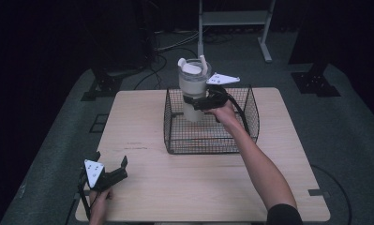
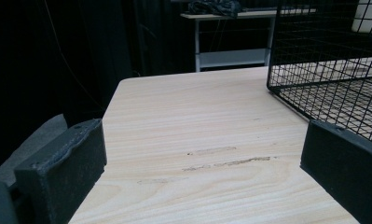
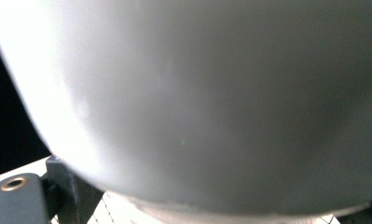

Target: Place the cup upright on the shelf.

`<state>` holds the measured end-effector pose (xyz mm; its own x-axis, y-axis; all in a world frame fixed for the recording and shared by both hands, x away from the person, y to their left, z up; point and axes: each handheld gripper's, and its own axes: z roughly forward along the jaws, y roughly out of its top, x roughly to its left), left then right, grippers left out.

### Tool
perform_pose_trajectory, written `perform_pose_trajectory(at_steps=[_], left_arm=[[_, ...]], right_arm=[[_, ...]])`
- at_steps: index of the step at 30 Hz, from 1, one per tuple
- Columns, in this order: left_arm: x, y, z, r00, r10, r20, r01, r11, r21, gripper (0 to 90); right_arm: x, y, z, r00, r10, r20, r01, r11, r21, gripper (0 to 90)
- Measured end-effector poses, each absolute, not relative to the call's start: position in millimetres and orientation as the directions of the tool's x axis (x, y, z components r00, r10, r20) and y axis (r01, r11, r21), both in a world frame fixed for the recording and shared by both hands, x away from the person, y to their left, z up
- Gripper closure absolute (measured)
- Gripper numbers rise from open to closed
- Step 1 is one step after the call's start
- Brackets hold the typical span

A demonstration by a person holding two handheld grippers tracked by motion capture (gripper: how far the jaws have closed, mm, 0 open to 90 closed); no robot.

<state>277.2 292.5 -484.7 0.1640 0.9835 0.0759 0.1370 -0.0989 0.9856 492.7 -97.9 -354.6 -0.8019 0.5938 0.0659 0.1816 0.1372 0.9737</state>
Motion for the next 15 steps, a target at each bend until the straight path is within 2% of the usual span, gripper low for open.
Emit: perform_pose_trajectory(at_steps=[15], left_arm=[[277, 293, -485, 0.170, 0.983, 0.073, 0.139, -0.097, 0.986, 0.0]], right_arm=[[514, -89, -389, -0.805, 0.587, 0.081, 0.238, 0.194, 0.952, 8.5]])
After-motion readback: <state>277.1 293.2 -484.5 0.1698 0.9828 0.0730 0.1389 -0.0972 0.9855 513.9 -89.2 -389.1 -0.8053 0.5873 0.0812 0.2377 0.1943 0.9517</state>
